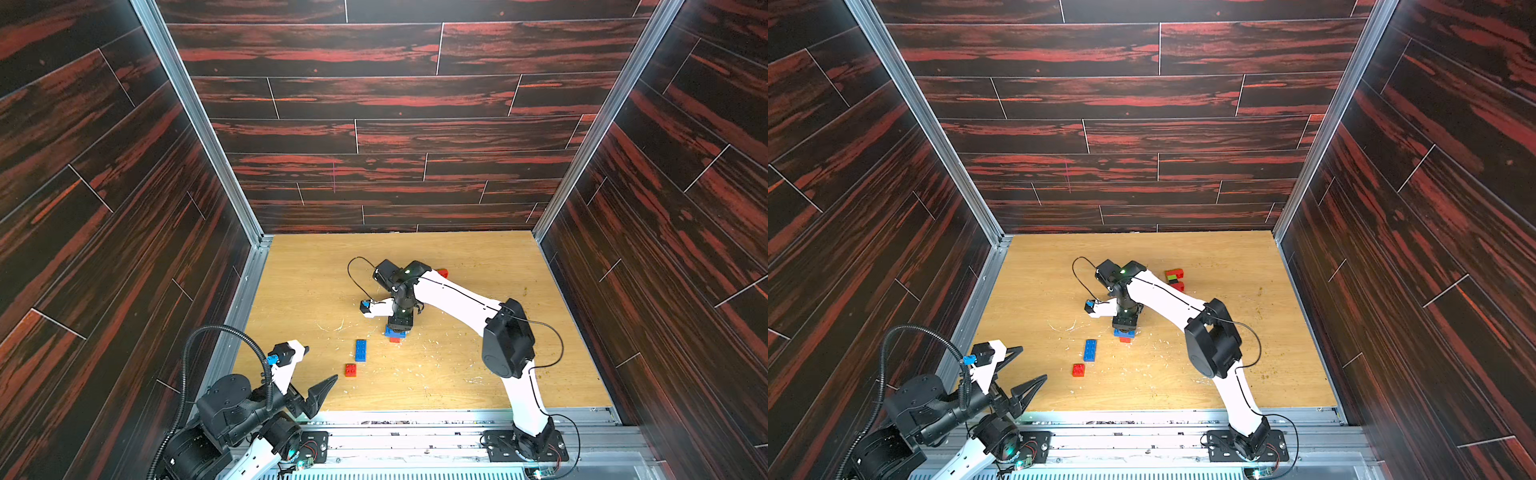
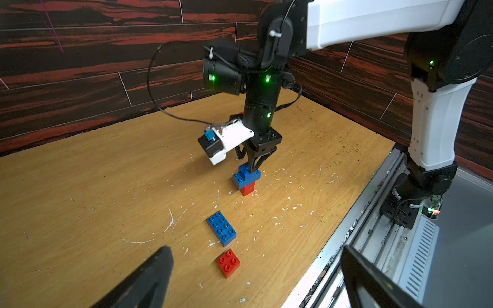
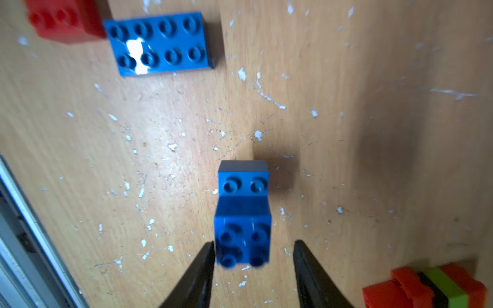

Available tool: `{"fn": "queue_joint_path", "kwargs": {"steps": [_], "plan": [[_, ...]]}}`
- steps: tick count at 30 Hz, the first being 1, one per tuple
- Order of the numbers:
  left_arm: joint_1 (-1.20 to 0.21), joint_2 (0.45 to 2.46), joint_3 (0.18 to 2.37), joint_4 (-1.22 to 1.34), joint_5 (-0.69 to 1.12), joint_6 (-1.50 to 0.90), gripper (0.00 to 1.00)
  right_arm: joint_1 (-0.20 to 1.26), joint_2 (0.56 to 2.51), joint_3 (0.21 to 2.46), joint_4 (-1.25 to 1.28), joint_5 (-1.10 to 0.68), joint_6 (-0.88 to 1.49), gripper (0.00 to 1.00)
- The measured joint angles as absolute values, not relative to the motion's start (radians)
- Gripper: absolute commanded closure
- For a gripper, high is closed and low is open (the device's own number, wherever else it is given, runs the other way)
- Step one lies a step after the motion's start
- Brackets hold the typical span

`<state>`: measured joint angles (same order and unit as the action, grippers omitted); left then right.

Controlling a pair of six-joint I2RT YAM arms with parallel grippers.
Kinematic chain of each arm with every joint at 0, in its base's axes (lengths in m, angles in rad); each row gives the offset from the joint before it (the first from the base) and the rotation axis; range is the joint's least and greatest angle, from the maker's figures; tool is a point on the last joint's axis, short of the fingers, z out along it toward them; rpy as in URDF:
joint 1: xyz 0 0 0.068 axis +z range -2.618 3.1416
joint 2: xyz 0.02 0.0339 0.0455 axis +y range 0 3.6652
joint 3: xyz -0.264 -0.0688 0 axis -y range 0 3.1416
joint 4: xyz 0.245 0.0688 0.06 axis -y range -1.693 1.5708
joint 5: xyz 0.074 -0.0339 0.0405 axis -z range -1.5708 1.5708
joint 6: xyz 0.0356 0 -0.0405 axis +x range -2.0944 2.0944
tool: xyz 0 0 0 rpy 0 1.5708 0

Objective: Assemble the letter f with lego
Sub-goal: Assemble the lego brick with the lego brick, then pick up the lego brick from the center of the board.

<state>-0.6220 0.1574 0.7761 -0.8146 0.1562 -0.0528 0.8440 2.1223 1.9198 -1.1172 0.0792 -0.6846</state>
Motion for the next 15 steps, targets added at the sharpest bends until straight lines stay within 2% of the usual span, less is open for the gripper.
{"fn": "queue_joint_path", "kwargs": {"steps": [8, 15], "plan": [[-0.622, 0.157, 0.776, -0.815, 0.156, -0.053, 0.00, 0.860, 2.044, 1.878, -1.072, 0.060, -0.659, 0.49], [-0.622, 0.157, 0.776, -0.815, 0.156, -0.053, 0.00, 0.940, 1.976, 1.767, -0.989, 0.038, -0.596, 0.47]]}}
